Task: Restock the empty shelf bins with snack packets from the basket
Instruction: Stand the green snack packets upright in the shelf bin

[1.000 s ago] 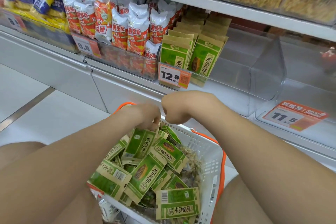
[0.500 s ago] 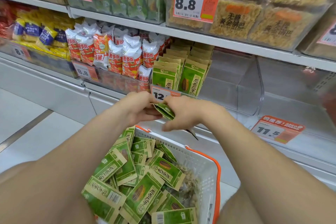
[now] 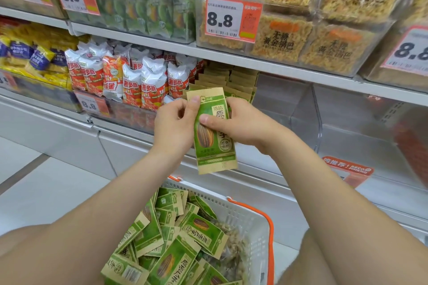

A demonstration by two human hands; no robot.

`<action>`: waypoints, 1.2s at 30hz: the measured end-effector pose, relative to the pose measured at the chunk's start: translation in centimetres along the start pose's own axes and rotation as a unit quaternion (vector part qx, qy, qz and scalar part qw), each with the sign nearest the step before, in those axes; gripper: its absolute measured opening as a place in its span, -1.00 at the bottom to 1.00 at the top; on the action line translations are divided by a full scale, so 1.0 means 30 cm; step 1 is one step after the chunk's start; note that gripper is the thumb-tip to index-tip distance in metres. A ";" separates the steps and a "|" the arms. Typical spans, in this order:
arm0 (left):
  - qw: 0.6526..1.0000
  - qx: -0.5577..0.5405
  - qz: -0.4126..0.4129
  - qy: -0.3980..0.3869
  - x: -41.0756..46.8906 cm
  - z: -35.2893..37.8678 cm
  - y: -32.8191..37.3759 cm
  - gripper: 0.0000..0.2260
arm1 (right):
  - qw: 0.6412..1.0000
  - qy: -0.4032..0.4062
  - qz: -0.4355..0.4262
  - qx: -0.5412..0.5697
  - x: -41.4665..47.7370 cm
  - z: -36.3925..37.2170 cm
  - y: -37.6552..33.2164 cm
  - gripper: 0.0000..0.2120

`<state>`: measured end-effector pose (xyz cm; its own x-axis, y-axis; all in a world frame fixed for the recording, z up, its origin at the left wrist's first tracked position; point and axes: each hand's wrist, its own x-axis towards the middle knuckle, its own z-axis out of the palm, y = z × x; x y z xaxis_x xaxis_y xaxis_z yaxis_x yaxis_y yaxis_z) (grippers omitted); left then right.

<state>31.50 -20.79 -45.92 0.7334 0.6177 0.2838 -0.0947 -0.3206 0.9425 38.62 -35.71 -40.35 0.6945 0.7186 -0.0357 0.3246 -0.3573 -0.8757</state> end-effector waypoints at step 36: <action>0.886 0.406 0.148 -0.165 -0.027 0.006 -0.038 -0.86 | 0.921 0.286 0.140 -0.226 0.109 -0.007 0.119 -0.42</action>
<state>31.13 -21.06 -47.25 0.9273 0.2188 0.3038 0.1015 -0.9280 0.3584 42.20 -34.77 -43.48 0.9741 0.1752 0.1433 0.2260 -0.7857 -0.5759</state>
